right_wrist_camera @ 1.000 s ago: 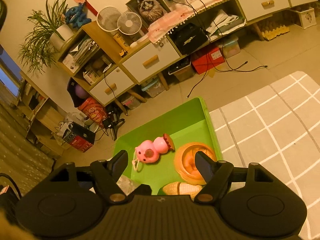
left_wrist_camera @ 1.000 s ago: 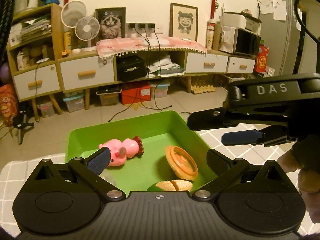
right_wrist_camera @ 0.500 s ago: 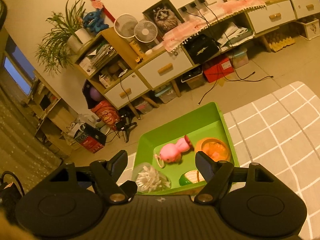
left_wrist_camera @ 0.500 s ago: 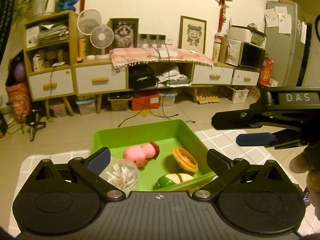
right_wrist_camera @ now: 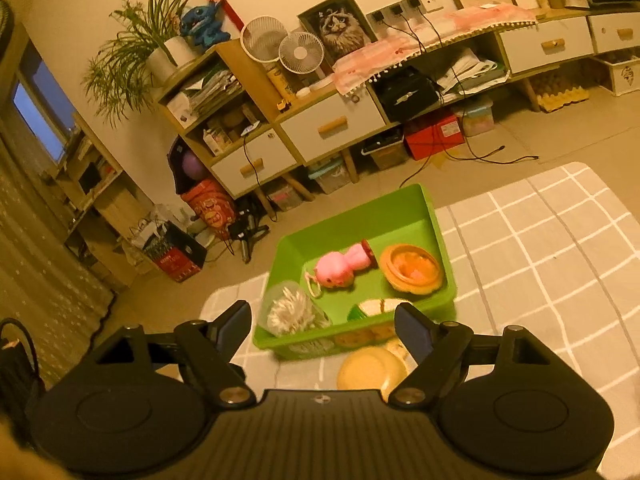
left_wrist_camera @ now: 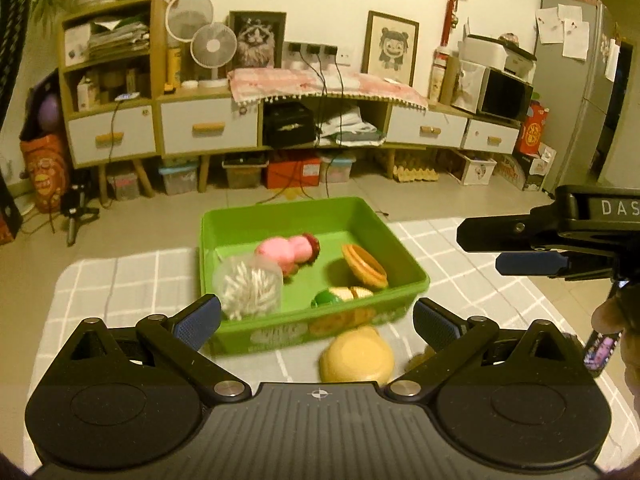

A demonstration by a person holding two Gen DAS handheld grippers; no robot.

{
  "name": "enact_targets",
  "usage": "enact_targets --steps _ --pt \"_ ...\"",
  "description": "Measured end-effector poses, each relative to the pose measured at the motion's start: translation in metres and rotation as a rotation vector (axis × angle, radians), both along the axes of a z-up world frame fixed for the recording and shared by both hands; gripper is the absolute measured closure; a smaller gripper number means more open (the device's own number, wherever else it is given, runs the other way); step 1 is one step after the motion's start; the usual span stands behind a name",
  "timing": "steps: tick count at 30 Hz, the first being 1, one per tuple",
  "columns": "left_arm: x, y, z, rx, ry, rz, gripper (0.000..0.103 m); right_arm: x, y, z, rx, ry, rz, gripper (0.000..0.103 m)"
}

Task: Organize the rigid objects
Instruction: 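Withdraw both tools from the bin toward the remaining toys, then grasp the tortoiseshell triangle hair clip with the left tool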

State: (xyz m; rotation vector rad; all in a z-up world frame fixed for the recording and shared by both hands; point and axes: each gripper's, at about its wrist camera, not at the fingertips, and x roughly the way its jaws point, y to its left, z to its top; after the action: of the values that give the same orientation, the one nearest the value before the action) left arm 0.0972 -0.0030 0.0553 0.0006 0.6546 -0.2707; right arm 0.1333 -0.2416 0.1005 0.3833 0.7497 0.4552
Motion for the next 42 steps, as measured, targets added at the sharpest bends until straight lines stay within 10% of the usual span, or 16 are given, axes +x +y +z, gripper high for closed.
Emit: enact_targets --steps 42 --pt "-0.029 -0.019 -0.114 0.036 0.141 -0.18 0.009 -0.03 0.003 -0.105 -0.262 0.147 0.047 0.036"
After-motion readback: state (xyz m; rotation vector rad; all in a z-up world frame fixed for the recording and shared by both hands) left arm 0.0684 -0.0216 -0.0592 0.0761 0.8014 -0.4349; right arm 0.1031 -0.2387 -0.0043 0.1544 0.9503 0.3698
